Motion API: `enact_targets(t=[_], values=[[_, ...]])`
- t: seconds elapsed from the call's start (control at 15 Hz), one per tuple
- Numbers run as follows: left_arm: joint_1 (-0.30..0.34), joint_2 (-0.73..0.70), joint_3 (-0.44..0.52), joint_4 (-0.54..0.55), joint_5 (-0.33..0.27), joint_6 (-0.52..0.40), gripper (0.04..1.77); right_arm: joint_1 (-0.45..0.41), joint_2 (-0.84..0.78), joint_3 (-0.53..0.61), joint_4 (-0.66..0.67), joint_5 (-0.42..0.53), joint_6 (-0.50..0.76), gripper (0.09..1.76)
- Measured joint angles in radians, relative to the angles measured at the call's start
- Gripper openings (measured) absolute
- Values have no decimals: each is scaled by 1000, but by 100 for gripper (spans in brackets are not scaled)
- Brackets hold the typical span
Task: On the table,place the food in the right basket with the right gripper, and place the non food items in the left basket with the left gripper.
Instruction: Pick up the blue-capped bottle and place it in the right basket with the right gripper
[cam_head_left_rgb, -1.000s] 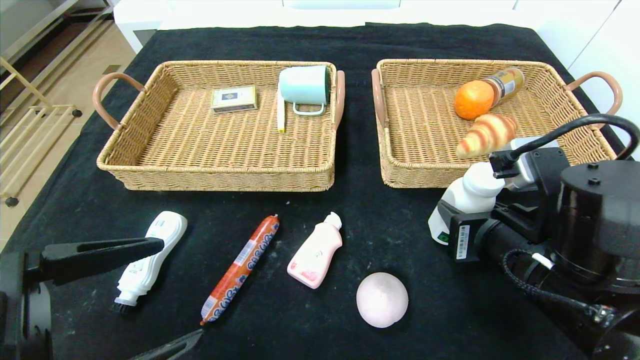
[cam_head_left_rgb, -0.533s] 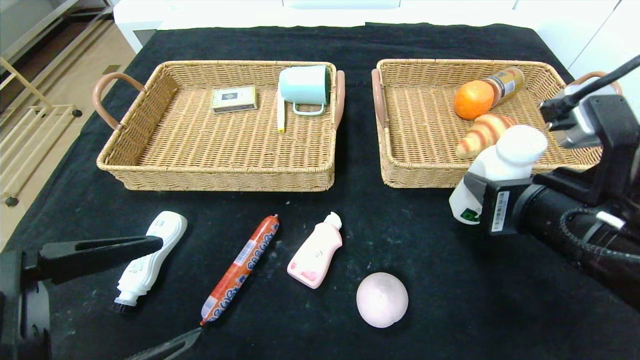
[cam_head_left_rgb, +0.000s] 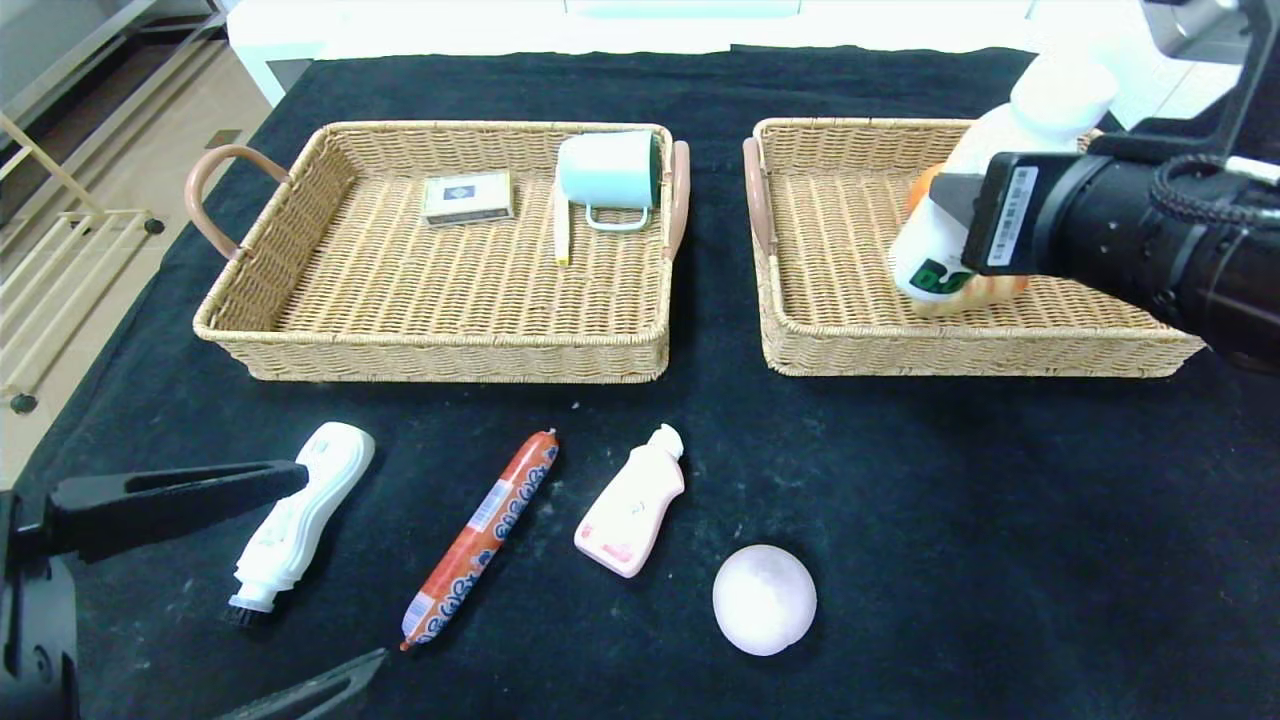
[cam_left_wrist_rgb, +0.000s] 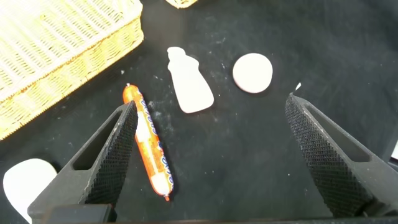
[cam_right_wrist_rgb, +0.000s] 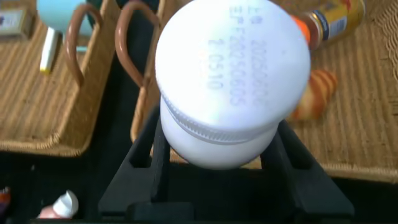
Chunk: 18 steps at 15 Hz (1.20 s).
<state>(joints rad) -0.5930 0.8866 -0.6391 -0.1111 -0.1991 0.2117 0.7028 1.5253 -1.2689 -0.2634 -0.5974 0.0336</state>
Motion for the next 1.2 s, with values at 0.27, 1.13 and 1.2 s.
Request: enact_targets(t=[0.27, 1.13, 1.2], values=[[-1, -2, -1, 0, -1, 6, 172, -26, 135, -194, 0, 25, -16, 89], [-2, 16, 8, -2, -2, 14, 172, -168, 501, -549, -11, 82, -37, 89], [-2, 19, 8, -3, -2, 14, 172, -174, 514, -567, -11, 82, -36, 89]])
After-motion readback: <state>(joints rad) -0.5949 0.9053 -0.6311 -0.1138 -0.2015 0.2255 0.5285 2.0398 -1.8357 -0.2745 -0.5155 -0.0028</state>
